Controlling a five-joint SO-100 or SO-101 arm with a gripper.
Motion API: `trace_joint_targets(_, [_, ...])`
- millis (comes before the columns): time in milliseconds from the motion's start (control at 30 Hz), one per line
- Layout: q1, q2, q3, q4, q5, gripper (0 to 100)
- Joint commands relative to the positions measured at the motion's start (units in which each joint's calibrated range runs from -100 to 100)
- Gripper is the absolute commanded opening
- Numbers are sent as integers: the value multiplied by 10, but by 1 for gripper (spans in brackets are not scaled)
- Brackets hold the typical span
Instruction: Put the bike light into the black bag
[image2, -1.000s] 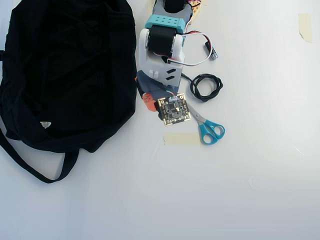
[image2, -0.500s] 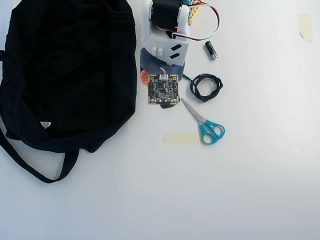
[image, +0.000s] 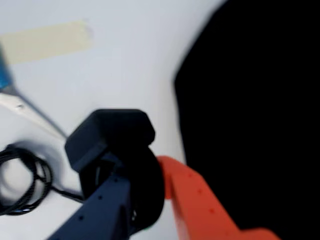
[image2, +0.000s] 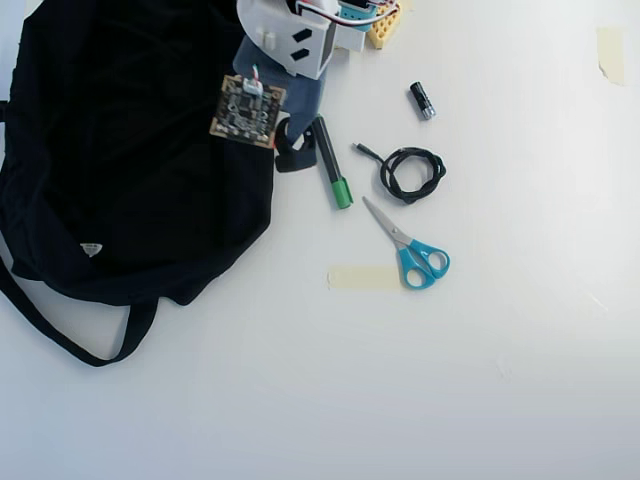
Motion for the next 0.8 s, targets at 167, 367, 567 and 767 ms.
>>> trace_joint_targets(167, [106, -78, 36, 5, -3, 2])
trace_joint_targets(367, [159, -78, 35, 3, -43, 2])
trace_joint_targets(567, [257, -68, 34, -1, -114, 2])
trace_joint_targets(767, [354, -59, 50, -86, -112, 2])
